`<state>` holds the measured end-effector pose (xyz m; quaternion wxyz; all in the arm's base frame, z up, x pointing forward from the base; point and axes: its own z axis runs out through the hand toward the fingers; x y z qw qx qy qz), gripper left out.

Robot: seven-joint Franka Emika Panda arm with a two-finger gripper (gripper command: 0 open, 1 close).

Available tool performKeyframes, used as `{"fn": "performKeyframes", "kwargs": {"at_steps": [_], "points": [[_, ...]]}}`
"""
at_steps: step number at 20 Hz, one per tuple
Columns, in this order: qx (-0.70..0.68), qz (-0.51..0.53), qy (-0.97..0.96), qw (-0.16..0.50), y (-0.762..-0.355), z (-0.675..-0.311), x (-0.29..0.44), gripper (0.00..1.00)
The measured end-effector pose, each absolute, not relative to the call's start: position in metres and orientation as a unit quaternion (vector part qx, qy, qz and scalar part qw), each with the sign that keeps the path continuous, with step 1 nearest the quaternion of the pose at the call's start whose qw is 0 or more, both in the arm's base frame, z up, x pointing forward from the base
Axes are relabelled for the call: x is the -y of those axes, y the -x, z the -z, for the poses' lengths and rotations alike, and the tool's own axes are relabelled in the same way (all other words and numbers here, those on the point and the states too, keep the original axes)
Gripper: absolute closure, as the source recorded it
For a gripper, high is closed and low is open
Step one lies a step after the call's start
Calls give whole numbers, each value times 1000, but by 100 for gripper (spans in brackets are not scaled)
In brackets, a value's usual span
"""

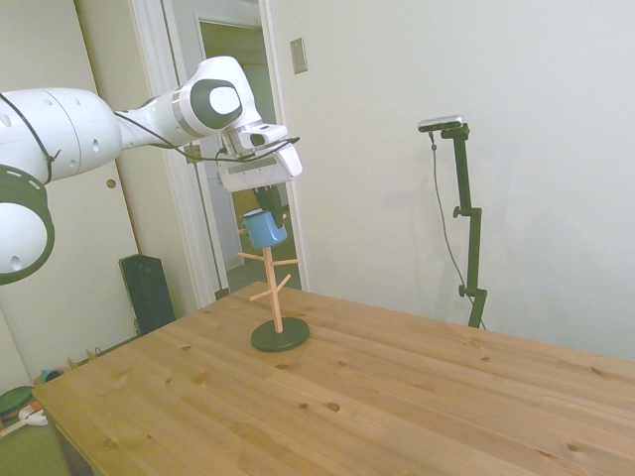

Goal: Hang the mug

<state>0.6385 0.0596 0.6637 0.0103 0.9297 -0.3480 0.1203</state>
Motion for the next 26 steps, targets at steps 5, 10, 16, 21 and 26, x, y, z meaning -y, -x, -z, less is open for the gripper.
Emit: {"fn": "performKeyframes", "kwargs": {"at_steps": [5,10,16,21,26], "points": [[355,-111,-928,14,-641,-656,-67,0],[354,-109,-929,18,-644,-650,-70,0],[355,-111,-928,18,-643,-654,-68,0],[356,-112,-928,18,-636,-659,-66,0],[357,-109,-928,17,-625,-662,-64,0]]}}
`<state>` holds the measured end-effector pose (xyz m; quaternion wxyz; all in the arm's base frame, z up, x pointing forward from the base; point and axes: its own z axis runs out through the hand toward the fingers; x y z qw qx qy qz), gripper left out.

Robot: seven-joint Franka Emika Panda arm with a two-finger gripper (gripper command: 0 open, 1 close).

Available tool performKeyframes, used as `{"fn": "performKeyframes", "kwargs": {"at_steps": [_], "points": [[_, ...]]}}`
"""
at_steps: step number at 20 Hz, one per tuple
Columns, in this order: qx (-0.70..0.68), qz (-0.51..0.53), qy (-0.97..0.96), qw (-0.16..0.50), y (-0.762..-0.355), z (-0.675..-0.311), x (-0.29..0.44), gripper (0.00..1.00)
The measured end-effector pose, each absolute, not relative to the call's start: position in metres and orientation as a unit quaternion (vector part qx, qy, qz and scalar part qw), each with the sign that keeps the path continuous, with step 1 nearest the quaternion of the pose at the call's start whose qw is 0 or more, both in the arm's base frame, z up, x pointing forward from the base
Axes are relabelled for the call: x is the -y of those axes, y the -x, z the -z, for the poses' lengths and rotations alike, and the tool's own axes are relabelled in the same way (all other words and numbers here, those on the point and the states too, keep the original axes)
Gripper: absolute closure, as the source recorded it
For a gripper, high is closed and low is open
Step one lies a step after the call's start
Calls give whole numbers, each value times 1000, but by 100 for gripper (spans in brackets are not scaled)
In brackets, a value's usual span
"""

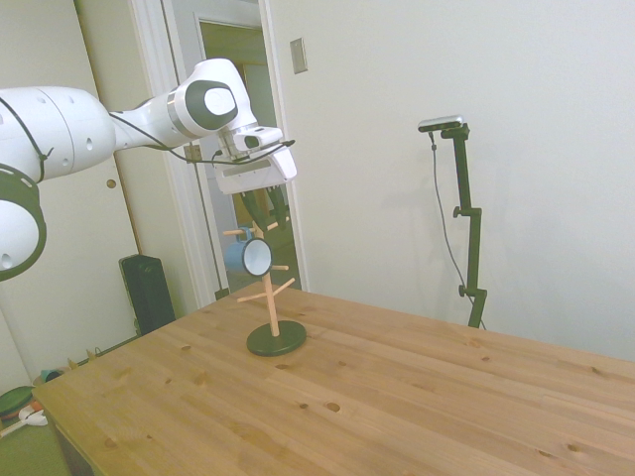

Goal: Hang the mug

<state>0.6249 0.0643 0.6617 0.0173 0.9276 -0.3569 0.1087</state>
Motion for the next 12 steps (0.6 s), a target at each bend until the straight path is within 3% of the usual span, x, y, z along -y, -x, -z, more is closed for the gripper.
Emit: {"fn": "performKeyframes", "kwargs": {"at_steps": [8,12], "points": [[369,-114,-923,6,-594,-680,-47,0],[375,-113,-920,5,-578,-668,-33,0]]}}
